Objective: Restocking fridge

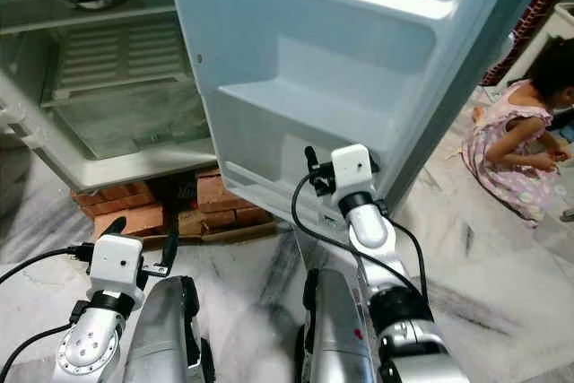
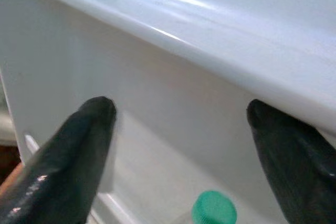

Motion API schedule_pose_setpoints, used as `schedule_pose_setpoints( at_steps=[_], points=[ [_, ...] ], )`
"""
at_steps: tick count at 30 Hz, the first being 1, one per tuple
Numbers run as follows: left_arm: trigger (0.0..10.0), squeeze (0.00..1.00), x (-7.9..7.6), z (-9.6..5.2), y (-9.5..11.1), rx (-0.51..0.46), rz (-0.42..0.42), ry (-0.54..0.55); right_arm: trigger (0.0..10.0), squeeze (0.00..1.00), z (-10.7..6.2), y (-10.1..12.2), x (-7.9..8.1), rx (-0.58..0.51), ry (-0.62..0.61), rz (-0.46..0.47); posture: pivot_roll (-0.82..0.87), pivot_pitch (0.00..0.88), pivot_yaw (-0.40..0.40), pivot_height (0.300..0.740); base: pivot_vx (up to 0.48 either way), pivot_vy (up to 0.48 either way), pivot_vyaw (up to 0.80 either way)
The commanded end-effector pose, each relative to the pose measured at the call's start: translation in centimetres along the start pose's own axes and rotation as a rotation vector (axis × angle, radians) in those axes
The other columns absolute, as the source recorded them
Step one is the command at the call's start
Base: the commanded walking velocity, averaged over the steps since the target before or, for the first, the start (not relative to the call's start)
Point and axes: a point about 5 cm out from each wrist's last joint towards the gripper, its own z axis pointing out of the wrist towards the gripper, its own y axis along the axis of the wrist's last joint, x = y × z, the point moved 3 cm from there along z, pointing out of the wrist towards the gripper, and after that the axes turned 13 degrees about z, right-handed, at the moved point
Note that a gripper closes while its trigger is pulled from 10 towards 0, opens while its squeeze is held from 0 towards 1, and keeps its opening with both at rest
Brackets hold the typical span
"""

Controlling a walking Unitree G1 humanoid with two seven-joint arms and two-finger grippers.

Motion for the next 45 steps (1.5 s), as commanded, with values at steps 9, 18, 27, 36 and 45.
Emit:
schedule_pose_setpoints(
  at_steps=[9,18,27,36,45],
  points=[
    [10.0,0.00,1.1,0.0,0.2,-0.011,0.015,0.074,10.0,1.00,-4.5,-0.9,-0.7,0.053,-0.071,0.152,0.04,0.096,0.006,0.557,0.000,0.000,0.00],
    [10.0,0.00,1.8,1.3,1.1,-0.051,0.020,0.082,10.0,0.00,-4.0,2.2,1.1,0.000,0.005,0.230,0.02,0.098,0.019,0.562,0.000,0.000,0.00],
    [10.0,0.00,1.4,1.3,1.2,-0.056,0.014,0.074,10.0,0.00,-3.4,3.1,1.5,0.002,0.004,0.240,0.02,0.097,0.015,0.615,0.000,0.000,0.00],
    [10.0,0.00,1.4,1.6,1.3,-0.063,0.014,0.072,10.0,0.00,-3.1,3.2,1.5,0.013,0.000,0.244,0.02,0.094,0.017,0.669,0.000,0.000,0.00],
    [10.0,0.00,1.3,1.8,1.6,-0.077,0.001,0.064,10.0,0.00,-3.3,3.0,1.0,0.028,0.014,0.227,0.01,0.091,0.019,0.724,0.000,0.000,0.00]
  ],
)
